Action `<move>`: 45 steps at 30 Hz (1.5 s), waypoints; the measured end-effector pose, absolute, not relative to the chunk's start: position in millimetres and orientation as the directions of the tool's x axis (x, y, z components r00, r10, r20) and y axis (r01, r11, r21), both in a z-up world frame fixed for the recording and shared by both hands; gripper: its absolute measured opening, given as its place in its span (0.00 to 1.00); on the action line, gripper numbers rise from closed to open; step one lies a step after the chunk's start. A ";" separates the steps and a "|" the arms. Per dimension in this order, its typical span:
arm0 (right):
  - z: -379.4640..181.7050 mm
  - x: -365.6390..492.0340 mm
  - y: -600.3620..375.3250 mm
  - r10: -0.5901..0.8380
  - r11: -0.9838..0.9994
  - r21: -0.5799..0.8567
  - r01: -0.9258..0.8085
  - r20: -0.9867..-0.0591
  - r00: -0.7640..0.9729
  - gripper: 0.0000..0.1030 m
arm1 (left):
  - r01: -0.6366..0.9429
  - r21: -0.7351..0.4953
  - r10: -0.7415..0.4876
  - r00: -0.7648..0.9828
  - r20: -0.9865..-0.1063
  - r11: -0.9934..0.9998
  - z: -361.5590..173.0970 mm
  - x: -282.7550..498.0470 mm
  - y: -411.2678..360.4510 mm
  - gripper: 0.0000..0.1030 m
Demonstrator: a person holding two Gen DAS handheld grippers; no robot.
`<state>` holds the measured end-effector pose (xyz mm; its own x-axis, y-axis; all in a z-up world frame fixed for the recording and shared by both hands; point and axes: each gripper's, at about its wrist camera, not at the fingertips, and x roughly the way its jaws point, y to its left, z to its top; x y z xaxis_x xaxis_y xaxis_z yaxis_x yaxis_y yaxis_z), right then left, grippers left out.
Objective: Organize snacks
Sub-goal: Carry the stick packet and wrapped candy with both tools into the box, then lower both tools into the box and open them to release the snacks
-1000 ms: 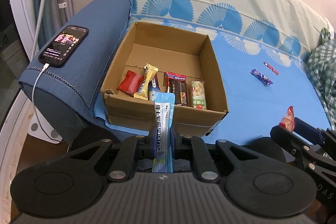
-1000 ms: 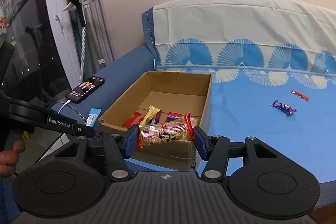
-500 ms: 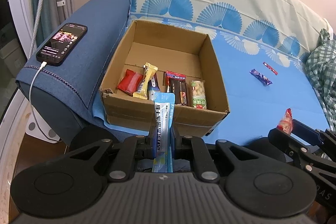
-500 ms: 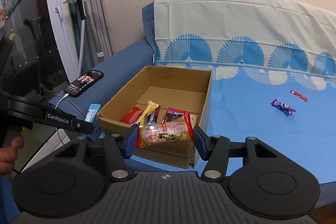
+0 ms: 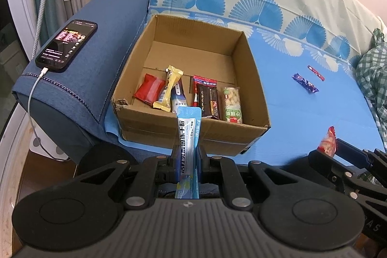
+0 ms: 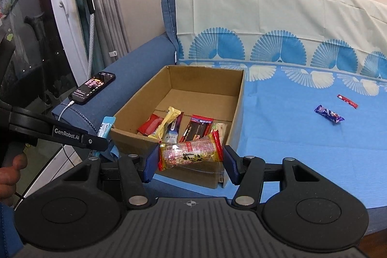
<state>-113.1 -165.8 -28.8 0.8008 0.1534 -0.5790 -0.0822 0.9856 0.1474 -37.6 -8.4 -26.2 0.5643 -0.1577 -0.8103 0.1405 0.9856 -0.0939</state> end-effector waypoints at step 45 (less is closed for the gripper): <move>-90.0 102.3 -171.9 0.175 0.982 0.168 -0.084 -0.657 0.733 0.56 | 0.125 -0.049 -0.104 0.494 -0.863 0.991 -76.6 172.9 -22.8 0.14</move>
